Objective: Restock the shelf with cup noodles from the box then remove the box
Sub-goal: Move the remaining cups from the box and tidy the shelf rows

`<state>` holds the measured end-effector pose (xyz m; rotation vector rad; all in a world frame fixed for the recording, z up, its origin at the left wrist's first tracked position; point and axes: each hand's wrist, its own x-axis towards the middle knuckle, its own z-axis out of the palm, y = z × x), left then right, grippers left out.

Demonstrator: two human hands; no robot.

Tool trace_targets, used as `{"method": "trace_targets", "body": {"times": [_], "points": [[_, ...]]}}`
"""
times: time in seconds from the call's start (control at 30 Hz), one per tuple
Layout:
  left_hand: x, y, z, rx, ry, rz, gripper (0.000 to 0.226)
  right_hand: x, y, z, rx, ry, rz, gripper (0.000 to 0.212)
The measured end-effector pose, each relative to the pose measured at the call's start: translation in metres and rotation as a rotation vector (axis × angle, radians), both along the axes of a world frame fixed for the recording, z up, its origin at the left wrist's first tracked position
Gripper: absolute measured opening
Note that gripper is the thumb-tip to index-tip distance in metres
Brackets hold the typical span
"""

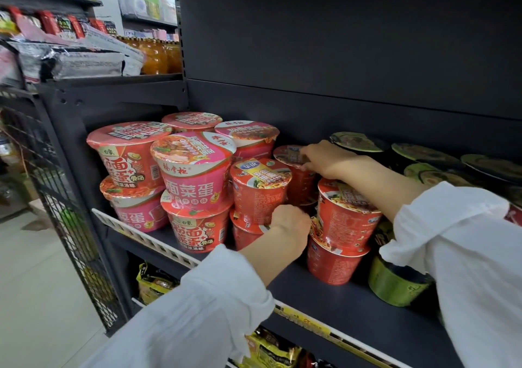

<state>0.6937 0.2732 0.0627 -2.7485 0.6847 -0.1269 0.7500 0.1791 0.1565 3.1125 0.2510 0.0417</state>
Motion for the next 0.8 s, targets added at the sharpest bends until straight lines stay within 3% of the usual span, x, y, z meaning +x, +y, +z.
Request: {"method": "trace_targets", "body": {"times": [0.2,0.33,0.5,0.63,0.8], "points": [[0.005,0.007,0.010,-0.099,0.059,0.010,0.029,0.004,-0.003,-0.003,-0.066,-0.003,-0.006,0.029],[0.003,0.009,0.009,-0.244,0.161,-0.094,0.037,0.003,-0.003,-0.003,-0.114,-0.044,0.008,0.005],[0.001,0.012,0.009,-0.440,0.267,-0.073,0.038,0.000,-0.008,-0.002,-0.119,-0.043,0.012,0.011],[-0.003,0.022,0.008,-0.391,0.153,0.031,0.029,-0.001,-0.009,-0.002,-0.101,-0.007,0.015,0.005],[-0.003,0.019,0.007,-0.273,0.108,0.058,0.030,-0.003,-0.007,0.004,-0.036,0.026,0.021,0.024]]}}
